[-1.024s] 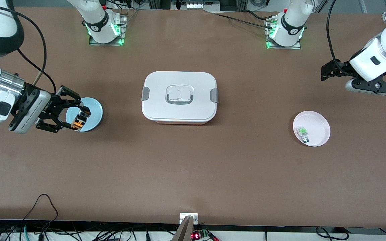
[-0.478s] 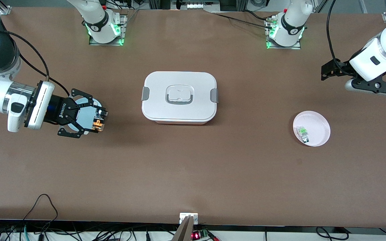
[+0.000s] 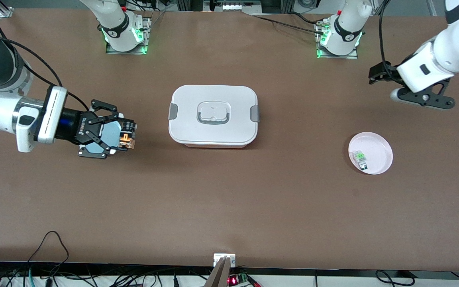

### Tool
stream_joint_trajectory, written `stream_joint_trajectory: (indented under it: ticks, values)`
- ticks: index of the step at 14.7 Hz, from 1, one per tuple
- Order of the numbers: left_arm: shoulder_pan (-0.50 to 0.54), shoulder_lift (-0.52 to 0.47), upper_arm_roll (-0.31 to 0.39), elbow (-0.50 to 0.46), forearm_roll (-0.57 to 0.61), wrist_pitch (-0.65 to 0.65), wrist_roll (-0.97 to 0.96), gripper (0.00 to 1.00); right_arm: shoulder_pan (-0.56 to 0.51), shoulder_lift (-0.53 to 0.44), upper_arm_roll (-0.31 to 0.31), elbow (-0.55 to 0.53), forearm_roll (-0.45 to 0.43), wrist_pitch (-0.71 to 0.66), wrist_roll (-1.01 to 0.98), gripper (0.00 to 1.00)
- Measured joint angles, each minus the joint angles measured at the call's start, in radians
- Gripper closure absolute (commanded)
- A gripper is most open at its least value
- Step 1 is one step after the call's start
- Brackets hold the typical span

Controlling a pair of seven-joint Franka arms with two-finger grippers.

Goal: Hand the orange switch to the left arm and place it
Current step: 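Lift the orange switch with the right gripper, then carry the switch over the white box while the left gripper approaches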

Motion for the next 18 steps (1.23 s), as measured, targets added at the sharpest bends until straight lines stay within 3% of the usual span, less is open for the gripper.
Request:
stream_joint_trajectory:
  ticks: [5, 10, 14, 18]
  values:
    - [0.007, 0.007, 0.002, 0.000, 0.000, -0.018, 0.000, 0.00, 0.027, 0.010, 0.068, -0.007, 0.052, 0.029, -0.054, 0.64]
    - [0.008, 0.017, 0.003, 0.000, -0.020, -0.076, 0.000, 0.00, 0.127, 0.044, 0.090, -0.011, 0.126, 0.153, -0.102, 0.64]
    - [0.022, 0.029, 0.007, 0.000, -0.136, -0.107, 0.000, 0.00, 0.213, 0.072, 0.102, -0.012, 0.200, 0.290, -0.148, 0.64]
    - [0.082, 0.039, 0.012, 0.000, -0.382, -0.105, 0.001, 0.00, 0.265, 0.093, 0.129, -0.012, 0.273, 0.396, -0.177, 0.65]
